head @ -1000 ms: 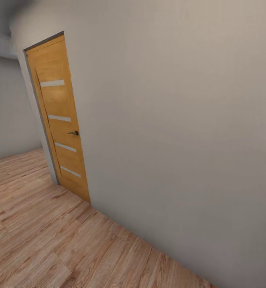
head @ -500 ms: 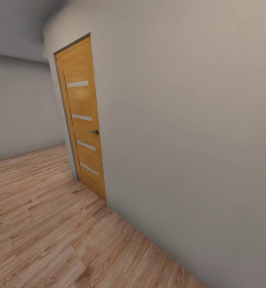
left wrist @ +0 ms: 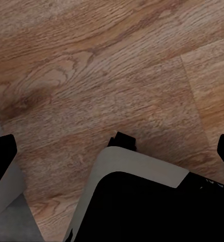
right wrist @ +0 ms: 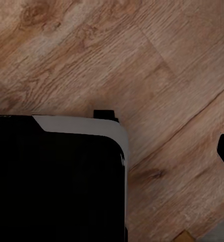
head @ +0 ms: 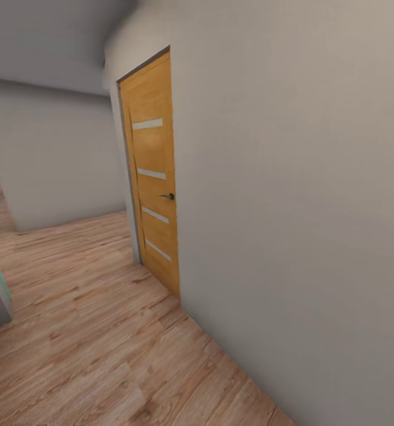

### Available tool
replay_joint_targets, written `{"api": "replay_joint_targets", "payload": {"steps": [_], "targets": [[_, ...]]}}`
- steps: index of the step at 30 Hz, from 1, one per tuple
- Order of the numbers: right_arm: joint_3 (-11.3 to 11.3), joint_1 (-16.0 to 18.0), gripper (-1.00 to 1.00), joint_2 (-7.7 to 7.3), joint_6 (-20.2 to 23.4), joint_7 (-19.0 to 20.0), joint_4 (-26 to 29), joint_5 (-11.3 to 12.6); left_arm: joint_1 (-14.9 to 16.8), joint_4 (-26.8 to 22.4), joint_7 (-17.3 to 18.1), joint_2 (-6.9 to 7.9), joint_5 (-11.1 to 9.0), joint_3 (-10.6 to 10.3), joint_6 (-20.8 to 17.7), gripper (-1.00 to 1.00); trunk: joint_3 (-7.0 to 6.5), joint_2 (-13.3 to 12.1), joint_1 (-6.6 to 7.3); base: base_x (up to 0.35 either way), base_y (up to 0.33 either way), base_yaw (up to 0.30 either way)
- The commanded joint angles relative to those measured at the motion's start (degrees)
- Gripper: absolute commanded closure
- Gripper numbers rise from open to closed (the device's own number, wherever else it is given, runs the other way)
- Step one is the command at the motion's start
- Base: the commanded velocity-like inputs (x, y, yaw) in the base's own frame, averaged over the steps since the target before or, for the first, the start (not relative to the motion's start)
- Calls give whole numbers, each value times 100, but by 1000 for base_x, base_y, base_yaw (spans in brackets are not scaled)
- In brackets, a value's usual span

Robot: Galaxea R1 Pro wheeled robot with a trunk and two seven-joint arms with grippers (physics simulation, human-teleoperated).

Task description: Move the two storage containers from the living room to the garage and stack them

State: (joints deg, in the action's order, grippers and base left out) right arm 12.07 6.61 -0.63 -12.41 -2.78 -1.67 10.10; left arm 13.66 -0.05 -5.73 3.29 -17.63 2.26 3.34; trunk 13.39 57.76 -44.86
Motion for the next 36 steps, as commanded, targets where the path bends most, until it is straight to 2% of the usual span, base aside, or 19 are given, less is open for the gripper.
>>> {"api": "replay_joint_targets", "payload": {"steps": [1, 36], "targets": [[49, 7, -100, 2, -34, -3, -18, 53, 5, 5, -7, 0, -12, 20, 18, -100, 7, 5, -3, 198, 0, 300], [49, 7, -100, 2, -33, -3, -18, 52, 5, 5, -7, 5, -12, 20, 18, -100, 7, 5, -3, 198, 0, 300]]}}
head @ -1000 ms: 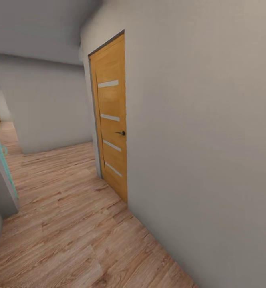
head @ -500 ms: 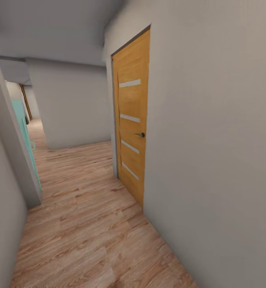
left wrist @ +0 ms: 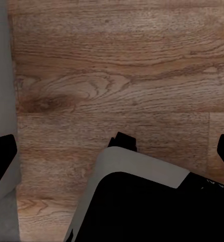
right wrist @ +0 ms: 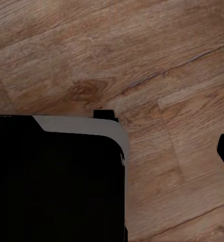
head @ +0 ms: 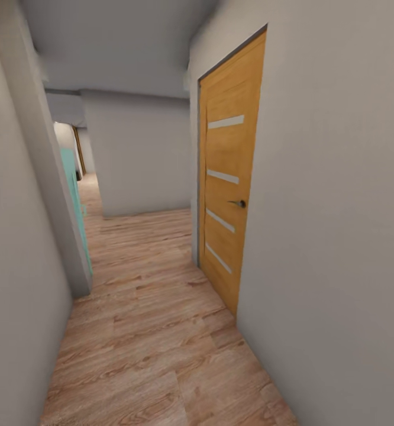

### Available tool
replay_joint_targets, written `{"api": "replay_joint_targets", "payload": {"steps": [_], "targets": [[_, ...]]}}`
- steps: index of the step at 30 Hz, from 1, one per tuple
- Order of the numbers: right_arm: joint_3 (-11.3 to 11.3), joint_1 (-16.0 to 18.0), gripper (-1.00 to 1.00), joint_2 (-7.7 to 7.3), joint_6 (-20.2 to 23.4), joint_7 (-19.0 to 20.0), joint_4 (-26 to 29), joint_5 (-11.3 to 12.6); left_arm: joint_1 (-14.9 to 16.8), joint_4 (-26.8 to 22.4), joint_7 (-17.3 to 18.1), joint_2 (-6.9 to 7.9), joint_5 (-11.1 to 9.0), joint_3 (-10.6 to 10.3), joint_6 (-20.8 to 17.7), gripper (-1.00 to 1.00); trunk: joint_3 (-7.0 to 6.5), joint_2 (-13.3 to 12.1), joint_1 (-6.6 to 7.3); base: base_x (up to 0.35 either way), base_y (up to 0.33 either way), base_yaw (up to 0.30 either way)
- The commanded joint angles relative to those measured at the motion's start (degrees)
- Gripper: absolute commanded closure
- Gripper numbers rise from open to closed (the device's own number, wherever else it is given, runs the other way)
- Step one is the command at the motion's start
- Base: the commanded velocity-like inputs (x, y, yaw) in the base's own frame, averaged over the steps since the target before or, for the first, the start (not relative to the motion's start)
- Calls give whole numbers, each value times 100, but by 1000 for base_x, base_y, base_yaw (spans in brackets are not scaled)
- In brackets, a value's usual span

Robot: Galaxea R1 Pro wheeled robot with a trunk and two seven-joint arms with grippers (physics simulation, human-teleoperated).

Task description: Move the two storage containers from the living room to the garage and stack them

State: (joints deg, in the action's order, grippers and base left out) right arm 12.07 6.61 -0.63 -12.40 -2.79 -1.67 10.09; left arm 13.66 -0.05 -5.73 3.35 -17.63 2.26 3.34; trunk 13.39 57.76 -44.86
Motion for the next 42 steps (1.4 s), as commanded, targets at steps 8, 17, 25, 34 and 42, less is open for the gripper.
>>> {"api": "replay_joint_targets", "payload": {"steps": [8, 17, 25, 34, 42], "targets": [[49, 7, -100, 10, -35, -2, -18, 54, 5, 5, -7, -1, -13, 21, 18, -100, 7, 5, -3, 198, 0, 300], [49, 7, -100, 10, -35, -2, -18, 54, 5, 5, -7, -1, -13, 21, 18, -100, 7, 5, -3, 198, 0, 299], [49, 7, -100, 5, -35, -2, -18, 51, 5, 5, -7, -1, -13, 21, 18, -100, 7, 5, -3, 209, 0, 299], [69, 7, -100, -6, -43, 15, -18, 42, 5, 5, -7, -3, -13, 21, 18, -100, 7, 5, -3, 232, 0, 246], [77, 7, -100, -11, -37, 19, -18, 24, 5, 5, -7, -3, -13, 21, 18, -100, 7, 5, -3, 307, 0, 26]]}}
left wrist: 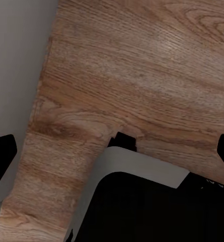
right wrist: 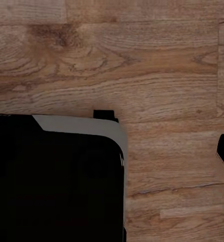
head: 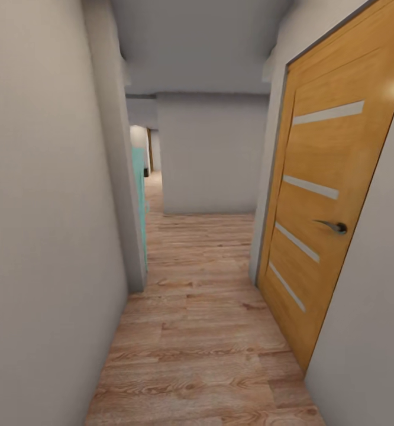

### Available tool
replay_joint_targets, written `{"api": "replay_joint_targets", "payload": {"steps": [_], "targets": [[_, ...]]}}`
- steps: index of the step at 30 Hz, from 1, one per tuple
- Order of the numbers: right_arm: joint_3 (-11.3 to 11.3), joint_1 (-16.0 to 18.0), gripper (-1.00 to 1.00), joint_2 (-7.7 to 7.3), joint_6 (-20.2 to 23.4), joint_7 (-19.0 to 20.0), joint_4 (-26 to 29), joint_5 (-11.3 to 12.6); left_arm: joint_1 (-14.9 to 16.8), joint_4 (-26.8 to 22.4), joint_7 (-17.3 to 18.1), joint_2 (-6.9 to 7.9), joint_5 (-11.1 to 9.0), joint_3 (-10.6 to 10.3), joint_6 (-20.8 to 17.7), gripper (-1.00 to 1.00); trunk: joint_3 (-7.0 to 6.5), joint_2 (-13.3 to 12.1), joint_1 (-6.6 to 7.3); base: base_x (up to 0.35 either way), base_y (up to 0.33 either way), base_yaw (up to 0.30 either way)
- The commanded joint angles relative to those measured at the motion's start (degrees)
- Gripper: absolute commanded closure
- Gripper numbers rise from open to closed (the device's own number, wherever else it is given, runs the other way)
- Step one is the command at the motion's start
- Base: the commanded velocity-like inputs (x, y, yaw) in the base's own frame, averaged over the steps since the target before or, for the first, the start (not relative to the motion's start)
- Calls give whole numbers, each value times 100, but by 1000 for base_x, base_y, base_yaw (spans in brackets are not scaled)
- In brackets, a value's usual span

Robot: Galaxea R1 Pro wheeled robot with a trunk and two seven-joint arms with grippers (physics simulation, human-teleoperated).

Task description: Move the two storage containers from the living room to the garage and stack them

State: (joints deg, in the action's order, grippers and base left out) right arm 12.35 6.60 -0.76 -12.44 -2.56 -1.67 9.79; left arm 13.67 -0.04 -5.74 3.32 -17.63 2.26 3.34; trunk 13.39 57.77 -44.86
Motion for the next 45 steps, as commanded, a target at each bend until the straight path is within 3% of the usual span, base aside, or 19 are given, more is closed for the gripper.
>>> {"api": "replay_joint_targets", "payload": {"steps": [1, 32, 45], "targets": [[47, 8, -100, 1, -33, -4, -18, 58, 4, 4, -6, -2, -12, 20, 17, -100, 7, 5, -4, 319, 0, 3], [127, 8, -100, -12, -36, -25, -18, -4, 4, 4, -6, 2, -12, 20, 9, -100, 7, 5, -4, 319, -24, 0], [28, 8, -100, -20, -56, -10, -18, 66, 4, 4, -6, 2, -12, 20, -27, -100, 7, 5, -4, 311, -113, 0]]}}
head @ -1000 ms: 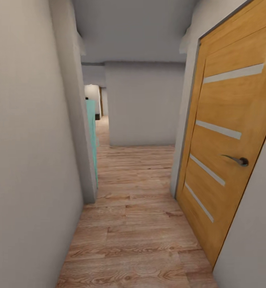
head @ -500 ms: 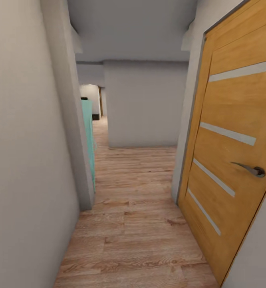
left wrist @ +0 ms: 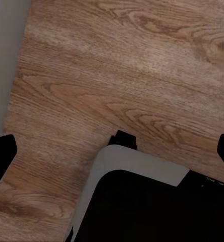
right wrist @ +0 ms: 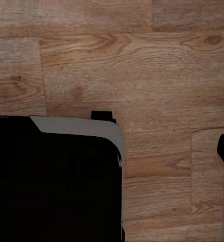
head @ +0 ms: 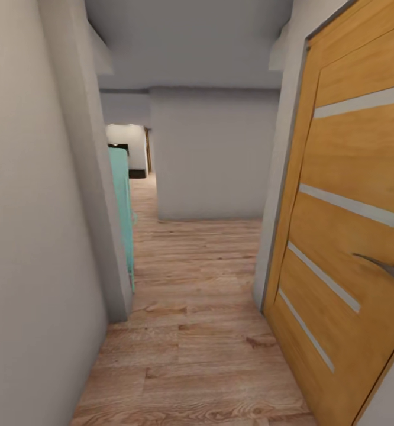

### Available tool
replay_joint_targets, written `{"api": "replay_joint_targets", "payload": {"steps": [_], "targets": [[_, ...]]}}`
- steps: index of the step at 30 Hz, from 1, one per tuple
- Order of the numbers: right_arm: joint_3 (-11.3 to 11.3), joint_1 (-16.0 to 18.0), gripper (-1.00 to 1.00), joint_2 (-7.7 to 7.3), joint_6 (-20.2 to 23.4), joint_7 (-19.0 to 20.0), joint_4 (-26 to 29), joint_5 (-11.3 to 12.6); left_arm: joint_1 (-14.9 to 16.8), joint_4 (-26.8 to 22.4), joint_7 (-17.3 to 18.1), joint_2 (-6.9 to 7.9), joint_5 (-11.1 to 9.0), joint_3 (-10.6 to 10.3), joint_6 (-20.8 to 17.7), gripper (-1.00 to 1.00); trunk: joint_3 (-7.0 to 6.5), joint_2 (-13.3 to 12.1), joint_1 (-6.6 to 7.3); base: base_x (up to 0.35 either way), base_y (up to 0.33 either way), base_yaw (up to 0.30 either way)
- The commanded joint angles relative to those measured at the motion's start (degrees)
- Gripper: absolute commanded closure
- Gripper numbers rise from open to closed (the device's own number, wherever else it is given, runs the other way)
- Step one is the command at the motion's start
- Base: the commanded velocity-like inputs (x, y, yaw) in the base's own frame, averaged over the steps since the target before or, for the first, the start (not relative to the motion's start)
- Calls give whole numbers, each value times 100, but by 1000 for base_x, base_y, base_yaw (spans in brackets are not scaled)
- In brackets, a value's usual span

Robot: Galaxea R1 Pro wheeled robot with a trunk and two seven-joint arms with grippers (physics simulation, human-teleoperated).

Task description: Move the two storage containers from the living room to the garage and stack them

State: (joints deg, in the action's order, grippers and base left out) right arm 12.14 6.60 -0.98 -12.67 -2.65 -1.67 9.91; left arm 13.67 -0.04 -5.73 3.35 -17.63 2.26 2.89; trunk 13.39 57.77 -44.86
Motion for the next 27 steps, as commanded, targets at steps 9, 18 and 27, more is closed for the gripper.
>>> {"api": "replay_joint_targets", "payload": {"steps": [9, 18, 27], "targets": [[90, 8, -100, 11, -25, 9, -18, -17, 4, 4, -7, -1, -12, 20, 29, -100, 7, 5, -4, 311, -112, 0], [76, 8, -100, 27, -33, -24, -18, -4, 4, 4, -7, -1, -12, 20, 27, -100, 7, 5, -4, 311, -106, 122], [103, 8, -100, 7, -29, 15, -18, -36, 4, 4, -7, -1, -12, 20, 14, -100, 7, 5, -4, 311, -84, 154]]}}
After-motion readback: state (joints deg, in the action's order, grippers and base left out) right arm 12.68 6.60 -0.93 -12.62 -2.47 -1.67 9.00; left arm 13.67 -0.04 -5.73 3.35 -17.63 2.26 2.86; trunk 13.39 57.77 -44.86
